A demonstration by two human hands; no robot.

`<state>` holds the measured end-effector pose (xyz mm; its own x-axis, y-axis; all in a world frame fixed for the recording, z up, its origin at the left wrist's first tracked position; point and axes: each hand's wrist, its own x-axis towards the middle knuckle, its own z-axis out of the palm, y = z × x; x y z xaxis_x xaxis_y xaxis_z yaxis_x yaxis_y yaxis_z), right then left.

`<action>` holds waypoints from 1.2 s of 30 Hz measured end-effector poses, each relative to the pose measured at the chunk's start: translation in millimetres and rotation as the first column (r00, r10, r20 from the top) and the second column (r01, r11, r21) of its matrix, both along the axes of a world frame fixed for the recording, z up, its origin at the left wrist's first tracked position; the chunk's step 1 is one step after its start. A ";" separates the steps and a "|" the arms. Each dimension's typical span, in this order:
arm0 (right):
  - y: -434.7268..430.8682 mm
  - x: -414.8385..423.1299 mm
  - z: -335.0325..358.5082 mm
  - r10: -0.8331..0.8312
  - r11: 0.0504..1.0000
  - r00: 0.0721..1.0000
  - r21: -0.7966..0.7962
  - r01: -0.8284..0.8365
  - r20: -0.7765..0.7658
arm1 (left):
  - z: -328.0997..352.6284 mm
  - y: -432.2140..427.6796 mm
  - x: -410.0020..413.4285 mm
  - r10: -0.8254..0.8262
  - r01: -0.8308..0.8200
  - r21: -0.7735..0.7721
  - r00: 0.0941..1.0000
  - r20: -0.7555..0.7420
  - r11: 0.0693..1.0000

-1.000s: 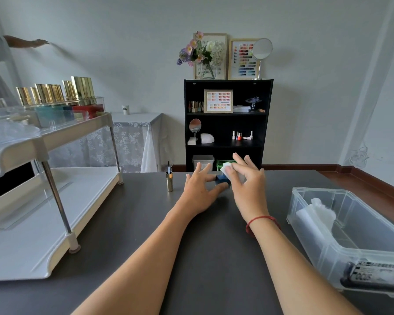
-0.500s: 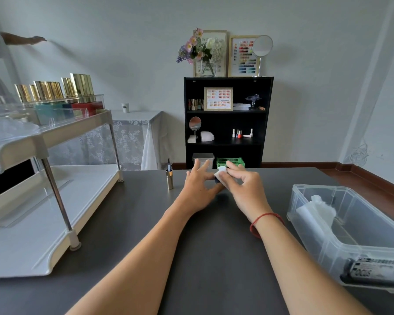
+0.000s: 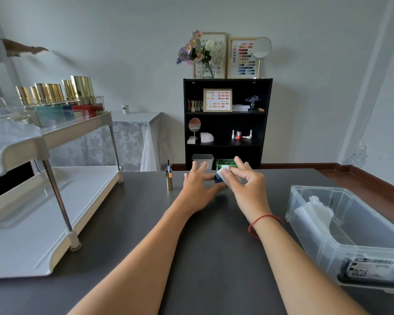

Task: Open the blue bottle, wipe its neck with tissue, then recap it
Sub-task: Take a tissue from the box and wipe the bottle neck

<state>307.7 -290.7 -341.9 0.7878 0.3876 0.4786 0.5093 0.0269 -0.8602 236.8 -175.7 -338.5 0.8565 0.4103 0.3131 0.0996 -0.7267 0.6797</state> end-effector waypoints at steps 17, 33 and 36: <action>8.7 9.6 -0.5 -0.104 0.944 0.852 -0.219 0.247 0.514 | -3.1 1.7 1.9 -0.011 0.010 0.060 1.000 0.014 0.998; 8.0 -0.8 -1.3 0.082 0.996 0.988 -0.014 -0.085 -0.131 | -3.5 2.6 1.8 -0.013 0.012 0.016 0.998 0.062 1.000; 7.3 -1.1 -1.3 0.098 0.991 0.993 -0.082 -0.103 -0.066 | -3.1 2.5 1.0 -0.010 0.009 0.026 0.999 0.049 1.000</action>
<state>306.7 -283.4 -343.2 0.7698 0.5035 0.3923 0.4536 0.0009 -0.8912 237.8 -173.2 -341.5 0.8438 0.3934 0.3650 0.0597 -0.7447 0.6647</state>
